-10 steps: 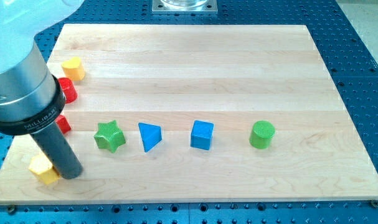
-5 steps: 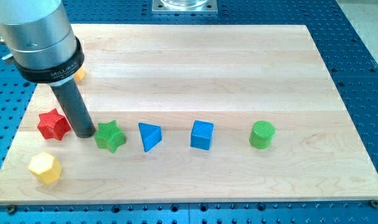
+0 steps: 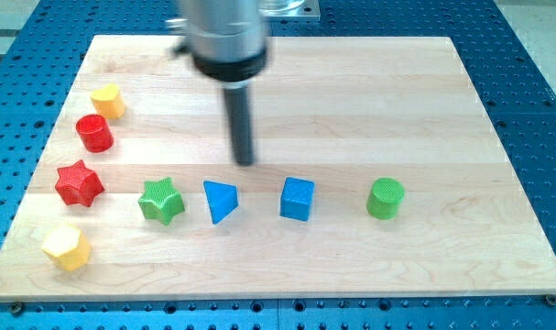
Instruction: Push the blue cube to the top left side of the board
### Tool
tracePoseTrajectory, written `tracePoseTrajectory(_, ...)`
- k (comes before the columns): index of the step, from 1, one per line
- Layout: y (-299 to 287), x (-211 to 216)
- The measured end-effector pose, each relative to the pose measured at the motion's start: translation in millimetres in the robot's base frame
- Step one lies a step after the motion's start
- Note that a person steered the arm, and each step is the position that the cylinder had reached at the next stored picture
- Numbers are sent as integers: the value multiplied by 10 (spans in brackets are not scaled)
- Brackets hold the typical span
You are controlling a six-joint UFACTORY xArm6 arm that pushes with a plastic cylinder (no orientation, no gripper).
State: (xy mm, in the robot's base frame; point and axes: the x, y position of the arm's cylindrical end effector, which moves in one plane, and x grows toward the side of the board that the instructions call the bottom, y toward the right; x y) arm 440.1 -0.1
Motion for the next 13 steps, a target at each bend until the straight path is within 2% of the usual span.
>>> tracePoseTrajectory(1,1115,23)
tracePoseTrajectory(2,956,647)
tracePoseTrajectory(4,683,1348)
tracePoseTrajectory(5,332,1468)
tracePoseTrajectory(7,221,1640)
tracePoseTrajectory(8,173,904)
tracePoseTrajectory(9,375,139)
tracePoseTrajectory(10,531,138)
tracePoseTrajectory(11,416,-82)
tracePoseTrajectory(12,330,-579)
tracePoseTrajectory(13,1015,-377)
